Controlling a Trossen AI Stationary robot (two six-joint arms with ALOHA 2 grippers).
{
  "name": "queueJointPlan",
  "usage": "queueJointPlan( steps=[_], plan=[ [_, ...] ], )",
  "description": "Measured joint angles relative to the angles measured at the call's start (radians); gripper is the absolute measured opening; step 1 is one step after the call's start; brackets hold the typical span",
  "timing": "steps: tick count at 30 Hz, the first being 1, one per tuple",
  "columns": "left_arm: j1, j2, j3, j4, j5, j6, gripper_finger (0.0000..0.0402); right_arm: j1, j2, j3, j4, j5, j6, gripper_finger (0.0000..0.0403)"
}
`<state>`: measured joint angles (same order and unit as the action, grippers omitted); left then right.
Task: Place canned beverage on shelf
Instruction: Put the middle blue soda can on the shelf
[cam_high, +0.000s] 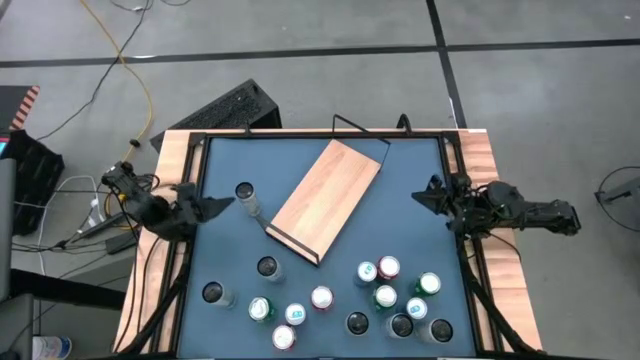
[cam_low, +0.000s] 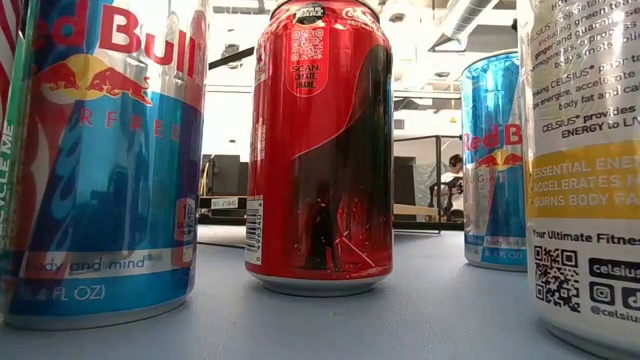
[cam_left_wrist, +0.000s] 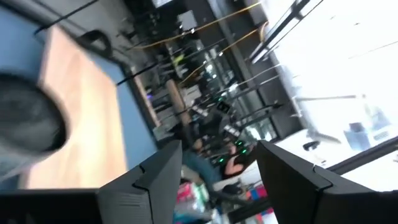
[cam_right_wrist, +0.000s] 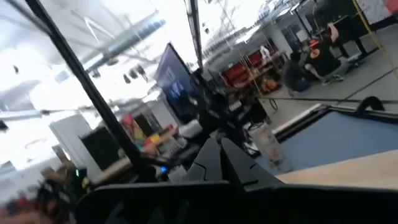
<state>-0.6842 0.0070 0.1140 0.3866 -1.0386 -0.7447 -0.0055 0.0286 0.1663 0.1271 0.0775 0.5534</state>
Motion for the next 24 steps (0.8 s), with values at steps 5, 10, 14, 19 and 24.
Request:
queueJointPlan(
  steps=[5, 10, 14, 19, 24],
  plan=[
    [0.000, 0.009, 0.114, 0.053, 0.006, 0.185, 0.0194, 0.000, 0.080, 0.191, -0.271, -0.053, -0.038, 0.0001],
    [0.000, 0.052, 0.240, 0.057, 0.001, 0.359, 0.0194, 0.000, 0.228, 0.375, -0.451, -0.070, -0.047, 0.0001],
    [0.000, 0.083, 0.325, 0.054, 0.005, 0.433, 0.0194, 0.000, 0.373, 0.486, -0.465, -0.129, -0.091, 0.0001],
    [0.000, 0.093, 0.380, 0.031, 0.006, 0.439, 0.0194, 0.000, 0.573, 0.622, -0.518, -0.214, -0.121, 0.0001],
    [0.000, 0.093, 0.383, 0.012, 0.005, 0.475, 0.0194, 0.000, 0.759, 0.766, -0.607, -0.336, -0.106, 0.0001]
  ],
)
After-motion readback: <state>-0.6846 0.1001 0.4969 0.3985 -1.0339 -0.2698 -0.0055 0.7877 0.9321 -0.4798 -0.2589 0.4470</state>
